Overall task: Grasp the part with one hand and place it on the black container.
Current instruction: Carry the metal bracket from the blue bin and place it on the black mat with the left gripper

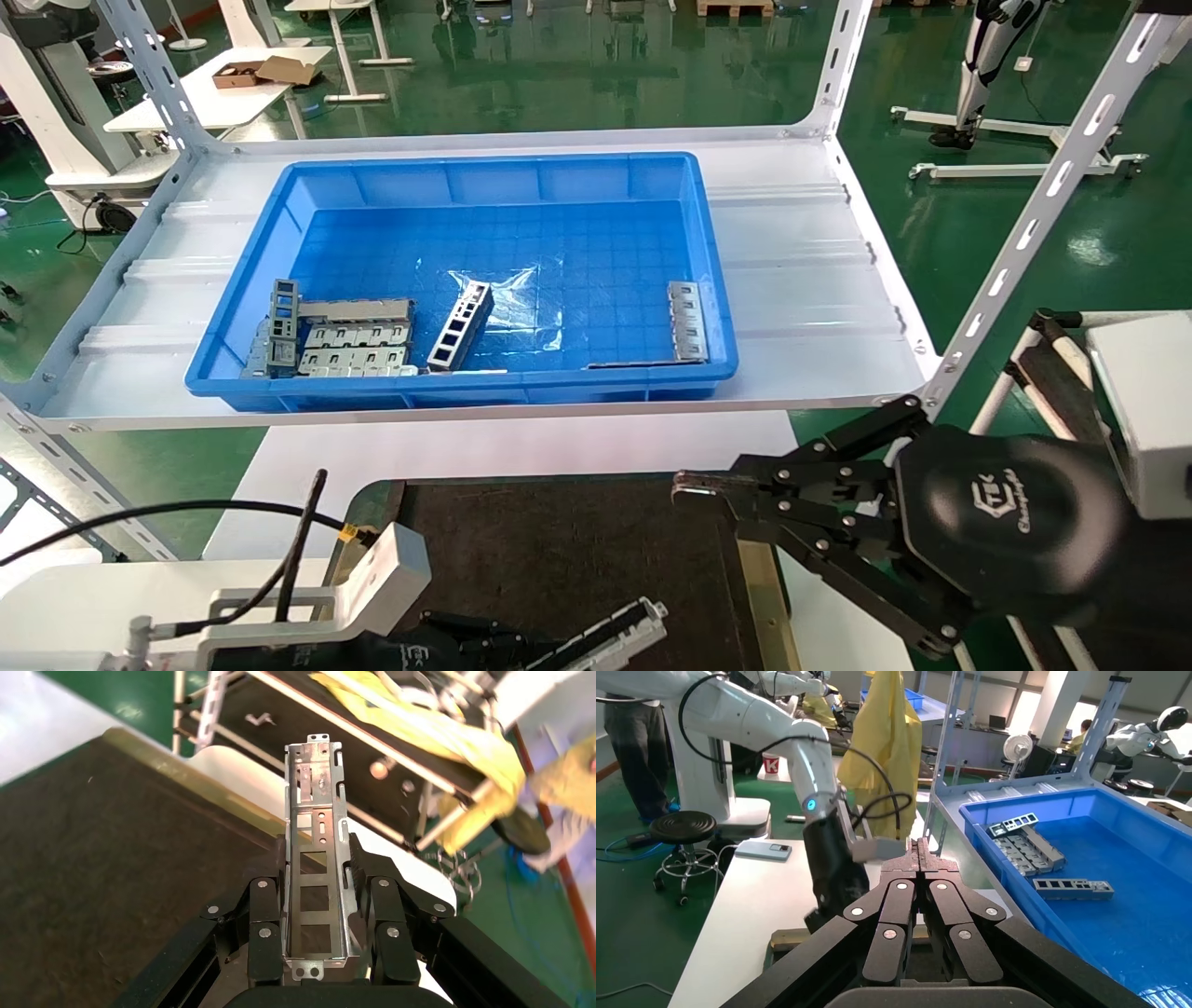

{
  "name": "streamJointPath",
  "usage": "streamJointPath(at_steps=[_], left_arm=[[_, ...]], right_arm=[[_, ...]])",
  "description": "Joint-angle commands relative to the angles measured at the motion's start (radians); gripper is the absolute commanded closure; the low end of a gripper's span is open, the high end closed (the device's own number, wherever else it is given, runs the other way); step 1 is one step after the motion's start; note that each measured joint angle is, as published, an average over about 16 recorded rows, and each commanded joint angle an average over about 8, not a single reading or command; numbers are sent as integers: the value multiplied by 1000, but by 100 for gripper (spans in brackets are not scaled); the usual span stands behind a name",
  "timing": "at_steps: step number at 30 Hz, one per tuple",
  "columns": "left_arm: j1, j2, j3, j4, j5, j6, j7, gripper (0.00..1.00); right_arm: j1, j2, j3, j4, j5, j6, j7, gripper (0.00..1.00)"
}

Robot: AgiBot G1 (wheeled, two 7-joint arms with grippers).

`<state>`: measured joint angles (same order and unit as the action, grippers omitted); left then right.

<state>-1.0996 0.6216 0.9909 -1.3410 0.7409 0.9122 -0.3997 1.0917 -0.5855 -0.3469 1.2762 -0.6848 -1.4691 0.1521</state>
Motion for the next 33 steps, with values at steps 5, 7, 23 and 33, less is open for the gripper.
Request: streamJointPath(at_steps=[5,7,23,33], left_arm=[[82,50,9,3,-13,-186,-37,100],[106,76,13,5,-11,-256,-44,100],[198,275,90,75,44,-731,-129,100],[196,426,130,207,43,-925,-149,100]], right_arm=[[0,0,0,0,0,0,0,100],[0,0,0,0,0,0,0,100],[0,0,0,0,0,0,0,100],[0,0,-1,0,0,0,0,100]])
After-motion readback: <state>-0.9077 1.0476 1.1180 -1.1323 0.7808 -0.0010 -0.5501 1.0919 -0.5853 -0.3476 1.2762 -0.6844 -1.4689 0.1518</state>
